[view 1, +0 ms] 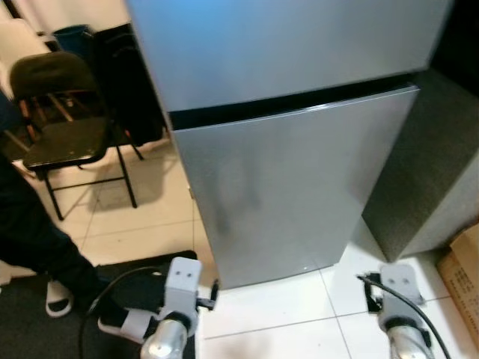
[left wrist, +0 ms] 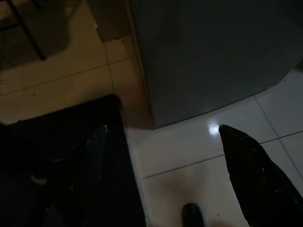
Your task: Restocking fridge
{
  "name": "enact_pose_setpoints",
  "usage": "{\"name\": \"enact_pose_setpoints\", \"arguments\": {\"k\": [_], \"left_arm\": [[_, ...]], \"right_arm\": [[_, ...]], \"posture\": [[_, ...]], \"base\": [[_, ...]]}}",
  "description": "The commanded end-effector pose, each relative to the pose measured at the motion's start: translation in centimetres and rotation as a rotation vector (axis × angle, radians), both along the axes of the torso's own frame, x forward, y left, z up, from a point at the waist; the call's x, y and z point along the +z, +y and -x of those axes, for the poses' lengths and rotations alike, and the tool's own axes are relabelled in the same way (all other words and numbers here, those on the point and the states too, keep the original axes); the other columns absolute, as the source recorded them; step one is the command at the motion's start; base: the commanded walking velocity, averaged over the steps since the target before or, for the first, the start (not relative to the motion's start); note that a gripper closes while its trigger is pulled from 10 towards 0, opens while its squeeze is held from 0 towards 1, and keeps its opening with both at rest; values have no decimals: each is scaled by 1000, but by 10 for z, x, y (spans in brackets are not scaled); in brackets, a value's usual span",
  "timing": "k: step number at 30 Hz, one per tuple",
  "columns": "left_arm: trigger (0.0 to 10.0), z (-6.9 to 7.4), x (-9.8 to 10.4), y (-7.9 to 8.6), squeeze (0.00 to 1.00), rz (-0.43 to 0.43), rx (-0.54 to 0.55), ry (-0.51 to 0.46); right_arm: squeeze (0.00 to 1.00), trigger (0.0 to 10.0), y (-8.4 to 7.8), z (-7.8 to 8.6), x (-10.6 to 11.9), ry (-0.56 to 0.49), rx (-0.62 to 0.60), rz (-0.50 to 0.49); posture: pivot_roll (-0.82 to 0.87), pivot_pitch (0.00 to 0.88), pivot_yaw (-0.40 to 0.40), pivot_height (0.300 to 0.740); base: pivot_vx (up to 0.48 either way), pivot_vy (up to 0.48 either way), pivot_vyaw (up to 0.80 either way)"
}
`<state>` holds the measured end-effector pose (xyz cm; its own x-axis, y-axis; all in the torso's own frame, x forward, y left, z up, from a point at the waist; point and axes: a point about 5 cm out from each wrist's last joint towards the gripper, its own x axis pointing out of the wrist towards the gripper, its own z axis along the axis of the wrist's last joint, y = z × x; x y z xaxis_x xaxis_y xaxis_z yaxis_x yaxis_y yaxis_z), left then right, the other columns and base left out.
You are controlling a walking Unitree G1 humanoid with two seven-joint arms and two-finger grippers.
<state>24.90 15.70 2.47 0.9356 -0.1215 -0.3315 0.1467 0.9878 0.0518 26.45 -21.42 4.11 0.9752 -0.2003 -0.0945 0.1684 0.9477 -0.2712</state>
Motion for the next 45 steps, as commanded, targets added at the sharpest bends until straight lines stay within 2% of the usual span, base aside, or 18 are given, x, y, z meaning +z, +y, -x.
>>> {"name": "enact_pose_setpoints", "arguments": {"k": [1, 45], "left_arm": [[10000, 4, -6, 1, 0, -13, -3, 22], [10000, 4, -6, 0, 0, -11, -3, 17]], "right_arm": [[0, 10000, -3, 8, -10, 48, -10, 4], [0, 10000, -2, 8, -10, 50, -11, 5]], "posture": [[-205, 211, 60, 707], [-207, 215, 58, 707]], "base": [[0, 0, 781], [0, 0, 781]]}}
